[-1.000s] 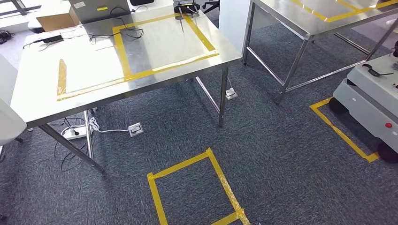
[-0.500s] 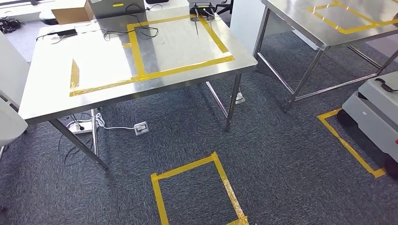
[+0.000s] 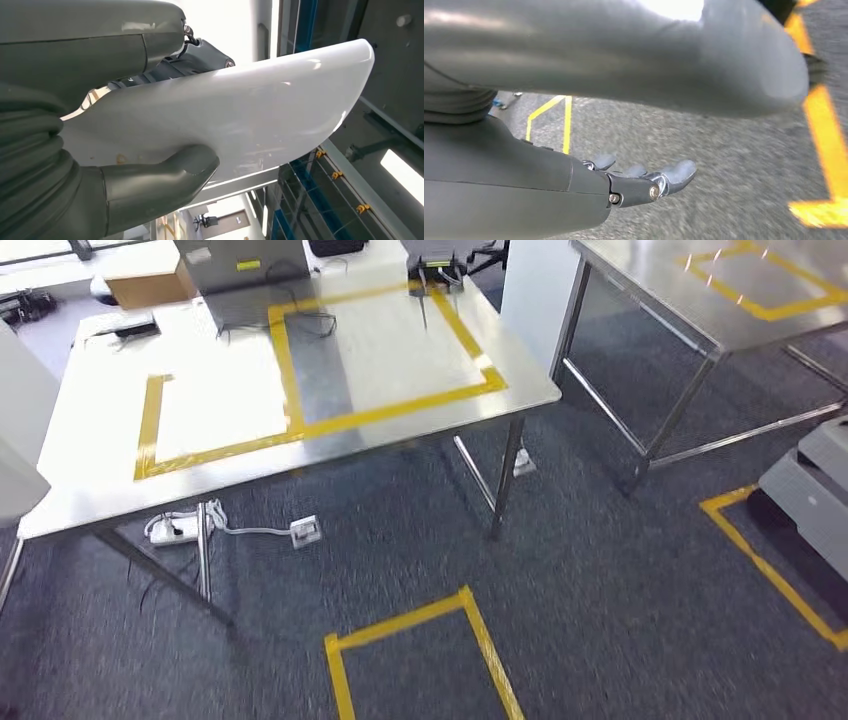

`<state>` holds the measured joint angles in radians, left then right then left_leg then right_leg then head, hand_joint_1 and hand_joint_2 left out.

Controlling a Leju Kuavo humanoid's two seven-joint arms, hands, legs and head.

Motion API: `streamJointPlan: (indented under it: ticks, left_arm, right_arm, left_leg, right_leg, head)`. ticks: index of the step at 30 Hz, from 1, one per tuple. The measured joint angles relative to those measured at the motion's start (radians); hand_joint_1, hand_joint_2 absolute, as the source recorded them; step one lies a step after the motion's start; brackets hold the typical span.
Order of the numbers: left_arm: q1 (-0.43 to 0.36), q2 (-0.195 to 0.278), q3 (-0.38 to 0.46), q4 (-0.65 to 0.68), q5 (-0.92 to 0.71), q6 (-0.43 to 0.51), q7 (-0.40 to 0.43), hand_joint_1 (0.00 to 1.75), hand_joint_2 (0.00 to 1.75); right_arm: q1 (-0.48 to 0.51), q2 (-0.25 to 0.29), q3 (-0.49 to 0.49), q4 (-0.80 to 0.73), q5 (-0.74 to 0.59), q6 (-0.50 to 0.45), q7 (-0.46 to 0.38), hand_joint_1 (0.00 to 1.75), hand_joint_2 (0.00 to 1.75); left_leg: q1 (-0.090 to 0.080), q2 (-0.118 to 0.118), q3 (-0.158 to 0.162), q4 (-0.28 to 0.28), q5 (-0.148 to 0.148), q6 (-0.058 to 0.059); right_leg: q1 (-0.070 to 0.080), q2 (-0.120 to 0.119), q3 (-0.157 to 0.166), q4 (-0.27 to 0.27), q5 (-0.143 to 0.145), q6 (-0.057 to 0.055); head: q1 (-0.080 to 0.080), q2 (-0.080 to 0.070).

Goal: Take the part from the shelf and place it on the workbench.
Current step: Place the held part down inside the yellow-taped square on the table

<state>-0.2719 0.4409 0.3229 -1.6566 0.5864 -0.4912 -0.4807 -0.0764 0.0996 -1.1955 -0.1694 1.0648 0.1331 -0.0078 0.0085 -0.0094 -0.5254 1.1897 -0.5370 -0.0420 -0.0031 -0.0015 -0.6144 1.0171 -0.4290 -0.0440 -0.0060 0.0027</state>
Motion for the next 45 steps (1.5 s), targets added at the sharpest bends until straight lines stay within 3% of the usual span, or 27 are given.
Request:
streamJointPlan:
  ticks: [2, 4, 5, 6, 9, 10, 12, 13, 15, 16, 18, 20, 21, 24, 25, 28, 30, 31, 33, 35, 36, 37, 39, 40, 41, 43, 45]
  left_arm:
    - [-0.01, 0.0, -0.008, 0.018, 0.0, 0.0, 0.0, 1.75, 1.75]
    - [-0.018, 0.0, -0.02, 0.036, 0.0, -0.001, -0.001, 1.75, 1.75]
    - [-0.022, -0.001, -0.026, 0.044, 0.0, -0.001, -0.001, 1.75, 1.75]
    - [-0.027, -0.003, -0.032, 0.051, 0.0, -0.001, -0.002, 1.75, 1.75]
    - [-0.035, -0.005, -0.048, 0.069, -0.004, 0.0, -0.005, 1.75, 1.75]
    - [-0.038, -0.005, -0.053, 0.072, -0.005, 0.0, -0.007, 1.75, 1.75]
    - [-0.05, -0.004, -0.06, 0.072, -0.007, 0.0, -0.011, 1.75, 1.75]
    - [-0.057, -0.004, -0.061, 0.071, -0.007, 0.0, -0.012, 1.75, 1.75]
    - [-0.063, -0.005, -0.064, 0.071, -0.008, 0.0, -0.013, 1.75, 1.75]
    - [-0.064, -0.007, -0.067, 0.071, -0.009, 0.001, -0.013, 1.75, 1.75]
    - [-0.064, -0.011, -0.073, 0.071, -0.011, 0.001, -0.013, 1.75, 1.75]
    - [-0.064, -0.015, -0.079, 0.072, -0.011, 0.003, -0.013, 1.75, 1.75]
    - [-0.064, -0.017, -0.082, 0.074, -0.012, 0.004, -0.013, 1.75, 1.75]
    - [-0.063, -0.028, -0.095, 0.084, -0.016, 0.008, -0.011, 1.75, 1.75]
    - [-0.062, -0.03, -0.099, 0.087, -0.018, 0.008, -0.01, 1.75, 1.75]
    - [-0.07, -0.025, -0.108, 0.086, -0.024, 0.008, -0.008, 1.75, 1.75]
    - [-0.075, -0.021, -0.112, 0.088, -0.027, 0.01, -0.007, 1.75, 1.75]
    - [-0.075, -0.021, -0.113, 0.091, -0.03, 0.011, -0.003, 1.75, 1.75]
    - [-0.077, -0.018, -0.118, 0.106, -0.046, 0.019, 0.019, 1.75, 1.75]
    - [-0.092, -0.008, -0.127, 0.138, -0.098, 0.042, 0.049, 1.75, 1.75]
    - [-0.107, -0.001, -0.135, 0.166, -0.147, 0.061, 0.056, 1.75, 1.75]
    - [-0.128, 0.007, -0.146, 0.201, -0.208, 0.086, 0.057, 1.75, 1.75]
    - [-0.183, 0.022, -0.177, 0.294, -0.357, 0.158, 0.042, 1.75, 1.75]
    - [-0.217, 0.03, -0.198, 0.345, -0.441, 0.204, 0.033, 1.75, 1.75]
    - [-0.257, 0.038, -0.223, 0.402, -0.534, 0.26, 0.024, 1.75, 1.75]
    - [-0.352, 0.048, -0.277, 0.524, -0.692, 0.358, 0.01, 1.75, 1.75]
    - [-0.448, 0.04, -0.328, 0.659, -0.782, 0.415, -0.013, 1.75, 1.75]
  right_arm:
    - [0.0, 0.0, -0.005, 0.0, -0.007, -0.001, 0.001, 0.0, 0.0]
    - [0.001, 0.0, -0.011, 0.0, -0.011, -0.002, 0.003, 0.0, 0.0]
    - [0.002, 0.0, -0.013, 0.0, -0.014, -0.003, 0.004, 0.0, 0.0]
    - [0.004, 0.0, -0.015, 0.0, -0.016, -0.004, 0.005, 0.0, 0.0]
    - [0.006, 0.004, -0.02, 0.001, -0.02, -0.006, 0.004, 0.0, 0.0]
    - [0.005, 0.005, -0.022, 0.001, -0.021, -0.007, 0.004, 0.0, 0.0]
    - [0.0, 0.005, -0.023, 0.001, -0.021, -0.009, 0.002, 0.0, 0.0]
    - [-0.003, 0.005, -0.023, 0.001, -0.021, -0.009, 0.002, 0.0, 0.0]
    - [-0.009, 0.004, -0.024, 0.001, -0.021, -0.011, 0.002, 0.0, 0.0]
    - [-0.01, 0.005, -0.024, 0.001, -0.021, -0.011, 0.002, 0.0, 0.0]
    - [-0.007, 0.005, -0.024, 0.001, -0.021, -0.011, 0.004, 0.0, 0.0]
    - [-0.001, 0.005, -0.025, 0.001, -0.021, -0.012, 0.005, 0.0, 0.0]
    - [0.002, 0.005, -0.025, 0.001, -0.021, -0.013, 0.005, 0.0, 0.0]
    - [0.014, 0.005, -0.029, 0.001, -0.022, -0.014, 0.009, 0.0, 0.0]
    - [0.017, 0.005, -0.03, 0.001, -0.021, -0.014, 0.011, 0.0, 0.0]
    - [0.014, 0.008, -0.031, 0.001, -0.021, -0.013, 0.012, 0.0, 0.0]
    - [0.01, 0.009, -0.031, 0.001, -0.02, -0.012, 0.011, 0.0, 0.0]
    - [0.008, 0.009, -0.031, 0.001, -0.019, -0.011, 0.011, 0.0, 0.0]
    - [0.005, 0.009, -0.031, 0.001, -0.018, -0.011, 0.01, 0.0, 0.0]
    - [0.005, 0.01, -0.031, 0.001, -0.018, -0.011, 0.009, 0.0, 0.0]
    - [0.005, 0.01, -0.031, 0.001, -0.019, -0.011, 0.008, 0.0, 0.0]
    - [0.007, 0.012, -0.031, 0.001, -0.02, -0.012, 0.007, 0.0, 0.0]
    - [0.005, 0.015, -0.031, 0.001, -0.02, -0.012, 0.003, 0.0, 0.0]
    - [0.003, 0.017, -0.032, 0.001, -0.018, -0.012, 0.001, 0.0, 0.0]
    - [-0.001, 0.017, -0.032, 0.001, -0.015, -0.012, 0.0, 0.0, 0.0]
    - [-0.007, 0.018, -0.032, 0.001, -0.005, -0.012, 0.004, 0.0, 0.0]
    - [-0.013, 0.018, -0.031, 0.001, 0.004, -0.012, 0.011, 0.0, 0.0]
  left_leg:
    - [0.001, 0.003, -0.092, 0.095, -0.067, -0.005]
    - [0.001, 0.003, -0.15, 0.099, -0.164, -0.005]
    - [0.001, 0.004, -0.163, 0.067, -0.179, -0.003]
    - [0.001, 0.005, -0.169, 0.019, -0.146, 0.0]
    - [-0.006, 0.015, -0.17, -0.128, 0.096, 0.017]
    - [-0.008, 0.016, -0.165, -0.147, 0.138, 0.023]
    - [-0.008, 0.011, -0.139, -0.148, 0.133, 0.037]
    - [-0.006, 0.009, -0.127, -0.15, 0.124, 0.044]
    - [-0.005, 0.007, -0.101, -0.15, 0.103, 0.056]
    - [-0.005, 0.006, -0.089, -0.15, 0.089, 0.059]
    - [-0.005, 0.002, -0.059, -0.15, 0.059, 0.059]
    - [-0.005, -0.003, -0.017, -0.151, 0.024, 0.057]
    - [-0.005, -0.004, 0.007, -0.151, 0.006, 0.055]
    - [-0.008, -0.01, 0.055, -0.153, -0.05, 0.046]
    - [-0.009, -0.013, 0.071, -0.154, -0.062, 0.041]
    - [-0.011, -0.014, 0.091, -0.123, -0.049, 0.021]
    - [-0.01, -0.006, 0.036, -0.023, -0.021, 0.01]
    - [-0.008, -0.003, -0.007, 0.037, -0.028, 0.004]
    - [-0.004, -0.001, -0.087, 0.102, -0.107, -0.003]
    - [-0.001, 0.002, -0.132, 0.079, -0.175, -0.004]
    - [-0.001, 0.003, -0.143, 0.039, -0.16, -0.003]
    - [0.0, 0.004, -0.149, -0.016, -0.094, 0.0]
    - [-0.003, 0.004, -0.16, -0.115, 0.082, 0.009]
    - [-0.005, 0.003, -0.165, -0.137, 0.142, 0.015]
    - [-0.008, 0.002, -0.169, -0.141, 0.162, 0.021]
    - [-0.007, -0.001, -0.167, -0.139, 0.154, 0.034]
    - [-0.003, -0.001, -0.159, -0.148, 0.148, 0.045]
  right_leg:
    - [0.0, 0.002, 0.03, -0.004, -0.025, -0.003]
    - [0.0, 0.004, 0.069, -0.006, -0.056, -0.004]
    - [0.001, 0.004, 0.091, -0.006, -0.073, -0.003]
    - [0.001, 0.005, 0.111, -0.007, -0.09, -0.002]
    - [0.004, 0.005, 0.16, -0.003, -0.146, 0.011]
    - [0.006, 0.005, 0.175, 0.002, -0.158, 0.017]
    - [0.006, 0.005, 0.18, 0.034, -0.154, 0.03]
    - [0.006, 0.005, 0.161, 0.079, -0.134, 0.035]
    - [0.003, 0.005, 0.075, 0.202, -0.117, 0.044]
    - [0.003, 0.005, 0.024, 0.259, -0.135, 0.048]
    - [0.002, 0.005, -0.059, 0.311, -0.215, 0.053]
    - [0.004, 0.005, -0.103, 0.273, -0.262, 0.049]
    - [0.006, 0.005, -0.113, 0.226, -0.237, 0.043]
    - [0.017, 0.01, -0.12, 0.07, -0.011, 0.023]
    - [0.019, 0.013, -0.116, 0.046, 0.033, 0.019]
    - [0.013, 0.015, -0.069, 0.028, 0.021, 0.003]
    - [0.008, 0.016, -0.024, 0.014, 0.003, -0.008]
    - [0.008, 0.016, -0.003, 0.007, -0.01, -0.012]
    - [0.007, 0.017, 0.04, -0.003, -0.038, -0.013]
    - [0.006, 0.019, 0.086, -0.006, -0.069, -0.012]
    - [0.005, 0.02, 0.109, -0.006, -0.086, -0.011]
    - [0.005, 0.021, 0.126, -0.006, -0.103, -0.008]
    - [0.007, 0.023, 0.149, 0.004, -0.137, 0.001]
    - [0.007, 0.024, 0.15, 0.008, -0.15, 0.007]
    - [0.006, 0.024, 0.152, 0.012, -0.159, 0.013]
    - [0.006, 0.023, 0.151, 0.011, -0.172, 0.026]
    - [0.006, 0.018, 0.125, 0.064, -0.198, 0.039]
  head:
    - [-0.001, 0.0]
    - [-0.001, 0.0]
    - [-0.001, 0.0]
    - [-0.001, 0.0]
    - [-0.004, 0.0]
    - [-0.004, 0.0]
    - [-0.004, 0.0]
    - [-0.004, 0.0]
    - [-0.002, 0.0]
    - [-0.002, 0.0]
    - [-0.001, 0.0]
    - [-0.001, 0.0]
    - [-0.001, 0.0]
    - [-0.002, 0.0]
    - [-0.003, 0.0]
    - [-0.003, 0.0]
    - [-0.007, 0.0]
    - [-0.01, 0.0]
    - [-0.012, 0.0]
    - [-0.013, 0.0]
    - [-0.013, 0.0]
    - [-0.013, 0.0]
    - [-0.013, 0.0]
    - [-0.013, 0.0]
    - [-0.012, 0.0]
    - [-0.011, 0.0]
    - [-0.009, 0.0]
